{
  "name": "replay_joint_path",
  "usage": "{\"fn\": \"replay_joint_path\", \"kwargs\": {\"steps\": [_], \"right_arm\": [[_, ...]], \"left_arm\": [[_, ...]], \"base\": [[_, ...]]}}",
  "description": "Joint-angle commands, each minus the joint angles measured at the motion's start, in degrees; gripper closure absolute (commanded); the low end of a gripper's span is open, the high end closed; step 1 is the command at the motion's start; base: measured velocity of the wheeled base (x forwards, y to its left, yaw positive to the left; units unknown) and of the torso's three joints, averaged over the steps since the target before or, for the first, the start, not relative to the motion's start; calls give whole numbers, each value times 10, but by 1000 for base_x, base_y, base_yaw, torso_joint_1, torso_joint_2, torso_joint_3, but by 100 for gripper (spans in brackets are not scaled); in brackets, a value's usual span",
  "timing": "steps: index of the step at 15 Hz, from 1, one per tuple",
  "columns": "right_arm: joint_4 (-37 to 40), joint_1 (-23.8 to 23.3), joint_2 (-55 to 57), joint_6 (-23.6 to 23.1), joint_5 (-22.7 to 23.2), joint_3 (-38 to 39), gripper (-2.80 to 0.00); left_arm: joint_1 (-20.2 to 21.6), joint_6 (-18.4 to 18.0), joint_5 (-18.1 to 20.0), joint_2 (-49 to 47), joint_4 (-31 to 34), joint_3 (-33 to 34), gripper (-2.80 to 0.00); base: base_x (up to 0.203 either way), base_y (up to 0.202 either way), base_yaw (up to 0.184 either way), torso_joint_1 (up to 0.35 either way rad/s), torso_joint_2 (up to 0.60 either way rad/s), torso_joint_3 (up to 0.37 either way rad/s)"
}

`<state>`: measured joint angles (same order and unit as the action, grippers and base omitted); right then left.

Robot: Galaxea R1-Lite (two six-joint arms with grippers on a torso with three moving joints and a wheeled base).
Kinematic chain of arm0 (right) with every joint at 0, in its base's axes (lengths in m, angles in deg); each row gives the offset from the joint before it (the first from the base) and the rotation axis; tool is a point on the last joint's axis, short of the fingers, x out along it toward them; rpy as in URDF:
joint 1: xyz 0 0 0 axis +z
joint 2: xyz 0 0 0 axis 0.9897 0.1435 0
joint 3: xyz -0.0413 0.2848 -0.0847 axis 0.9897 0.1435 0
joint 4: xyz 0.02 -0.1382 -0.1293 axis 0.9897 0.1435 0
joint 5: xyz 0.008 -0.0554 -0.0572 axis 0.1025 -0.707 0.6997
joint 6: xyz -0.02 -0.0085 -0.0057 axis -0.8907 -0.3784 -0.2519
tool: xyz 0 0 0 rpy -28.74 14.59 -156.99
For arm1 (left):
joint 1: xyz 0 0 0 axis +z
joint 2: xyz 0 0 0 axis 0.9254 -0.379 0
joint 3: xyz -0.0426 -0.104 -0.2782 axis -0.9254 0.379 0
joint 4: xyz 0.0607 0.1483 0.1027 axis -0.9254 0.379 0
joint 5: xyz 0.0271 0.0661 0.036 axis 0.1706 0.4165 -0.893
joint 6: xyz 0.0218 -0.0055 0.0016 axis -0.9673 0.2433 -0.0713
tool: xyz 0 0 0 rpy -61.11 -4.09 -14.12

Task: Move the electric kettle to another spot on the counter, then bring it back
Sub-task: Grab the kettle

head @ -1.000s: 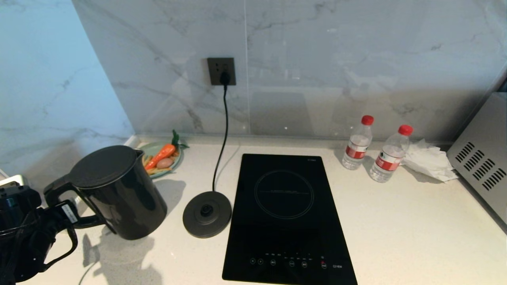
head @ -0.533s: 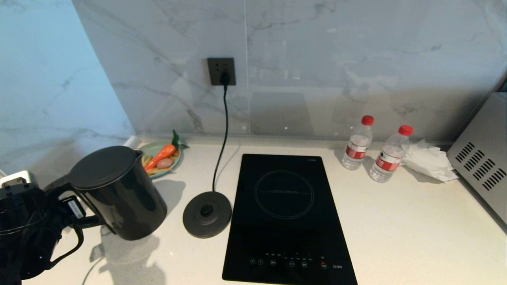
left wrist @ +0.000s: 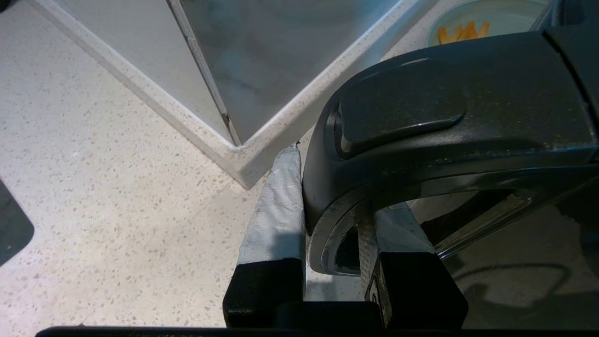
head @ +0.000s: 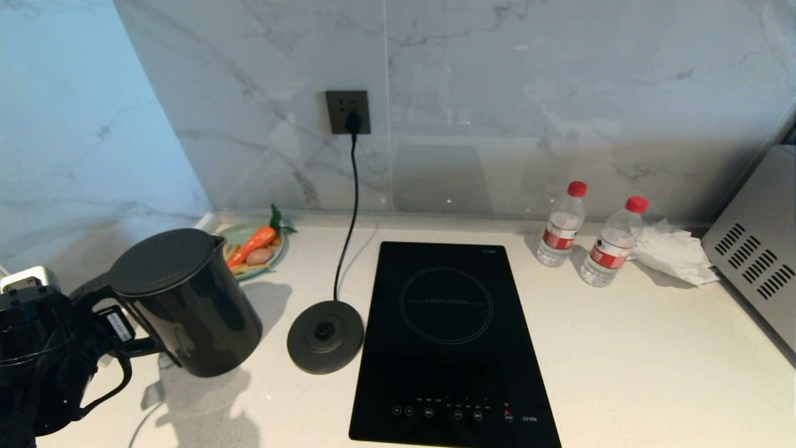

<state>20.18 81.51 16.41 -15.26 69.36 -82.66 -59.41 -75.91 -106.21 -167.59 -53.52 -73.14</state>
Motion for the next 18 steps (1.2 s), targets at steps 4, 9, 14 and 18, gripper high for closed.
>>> {"fn": "replay_joint_path", "kwargs": {"steps": [4,9,14,18], "right_arm": [[0,0,0,0,0,0,0],[0,0,0,0,0,0,0],[0,0,0,0,0,0,0],[0,0,0,0,-1,0,0]], "left_arm": [[-1,2,-9,10,-4,-28,0],[-1,9,-9,11,-1,-37,0],[-1,26,-8,12,10,-46,0],[-1,35,-8,15,11,-47,0]], "base": [[0,0,0,0,0,0],[0,0,0,0,0,0],[0,0,0,0,0,0],[0,0,0,0,0,0]]}}
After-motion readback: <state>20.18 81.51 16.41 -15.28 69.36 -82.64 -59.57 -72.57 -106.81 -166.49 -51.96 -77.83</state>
